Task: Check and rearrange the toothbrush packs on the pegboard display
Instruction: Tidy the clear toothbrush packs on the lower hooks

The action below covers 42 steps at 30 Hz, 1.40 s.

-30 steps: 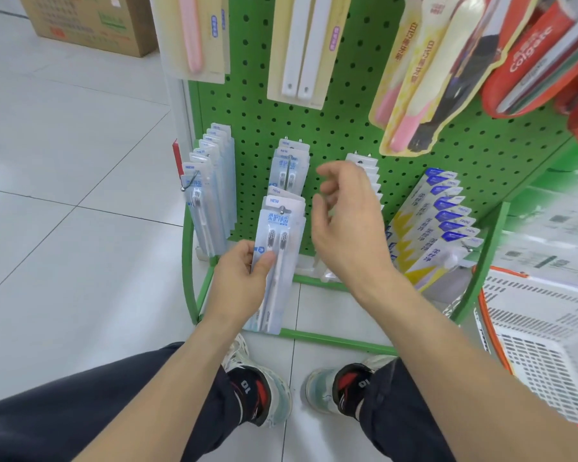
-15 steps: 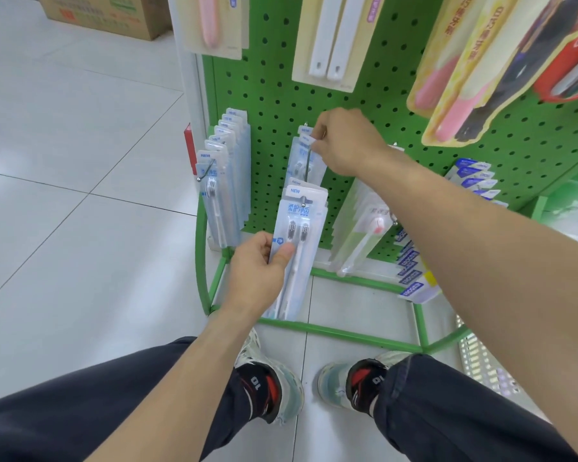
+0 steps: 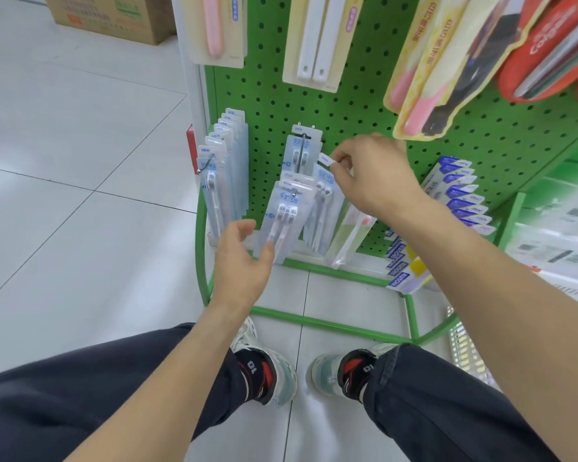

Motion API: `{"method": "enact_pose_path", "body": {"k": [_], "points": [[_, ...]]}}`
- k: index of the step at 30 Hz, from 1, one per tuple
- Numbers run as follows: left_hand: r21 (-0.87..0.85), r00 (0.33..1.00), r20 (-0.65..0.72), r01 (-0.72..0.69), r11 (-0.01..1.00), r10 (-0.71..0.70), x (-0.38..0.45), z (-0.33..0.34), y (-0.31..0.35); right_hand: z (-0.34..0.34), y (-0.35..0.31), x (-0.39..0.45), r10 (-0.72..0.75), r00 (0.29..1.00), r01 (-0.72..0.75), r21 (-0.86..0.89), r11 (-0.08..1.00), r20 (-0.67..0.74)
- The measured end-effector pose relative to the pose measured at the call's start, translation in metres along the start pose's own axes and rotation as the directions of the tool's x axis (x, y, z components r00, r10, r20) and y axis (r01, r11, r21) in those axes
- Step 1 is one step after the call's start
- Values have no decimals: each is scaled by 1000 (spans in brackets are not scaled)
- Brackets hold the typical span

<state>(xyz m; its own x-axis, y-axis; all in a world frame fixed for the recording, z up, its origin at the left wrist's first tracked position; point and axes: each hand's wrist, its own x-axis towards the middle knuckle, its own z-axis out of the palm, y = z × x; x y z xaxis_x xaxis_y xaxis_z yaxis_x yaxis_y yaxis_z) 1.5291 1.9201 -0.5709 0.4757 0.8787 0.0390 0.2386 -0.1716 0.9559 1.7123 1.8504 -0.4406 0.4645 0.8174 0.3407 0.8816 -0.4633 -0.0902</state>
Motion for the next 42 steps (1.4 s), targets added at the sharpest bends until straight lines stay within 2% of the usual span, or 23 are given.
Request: {"method": "enact_pose_path", "body": {"k": [2,8,14,18,21,23,26,28,33,36,42], "points": [[-7,999,-39,13,1000,-13,-11,-4,3,-5,-2,-13,1,1000,0,44,999,-22],[-20,1000,30,-8,1000,8,-57,-11,9,-14,-11,-73,-2,991,23,155,988,-131],[23,978,179,-109,994,103,-96,-14,11,-6,-18,-137,44,991,-3,310,951,-126],[94,949,298,-140,986,107,-121,-20,-4,1,-16,-183,19,998,-50,546,836,62],[64,896,443,-73,995,37,-133,-21,-16,15,-9,-211,-49,982,-78,624,777,184],[22,867,499,-20,1000,7,-144,-18,-23,25,-1,-230,-26,965,-163,678,717,260],[9,865,499,63,998,-59,-164,-10,-28,41,7,-258,63,914,-355,715,602,400],[1,850,517,114,993,-98,-177,-2,-37,53,8,-269,87,879,-429,696,576,470],[46,783,605,148,988,-145,-180,15,-45,69,2,-273,124,851,-486,674,557,511],[43,792,590,161,986,-155,-176,20,-46,74,-4,-269,172,839,-524,683,510,516],[84,819,563,82,993,-115,-163,25,-52,84,-12,-261,283,837,-547,690,474,469]]}}
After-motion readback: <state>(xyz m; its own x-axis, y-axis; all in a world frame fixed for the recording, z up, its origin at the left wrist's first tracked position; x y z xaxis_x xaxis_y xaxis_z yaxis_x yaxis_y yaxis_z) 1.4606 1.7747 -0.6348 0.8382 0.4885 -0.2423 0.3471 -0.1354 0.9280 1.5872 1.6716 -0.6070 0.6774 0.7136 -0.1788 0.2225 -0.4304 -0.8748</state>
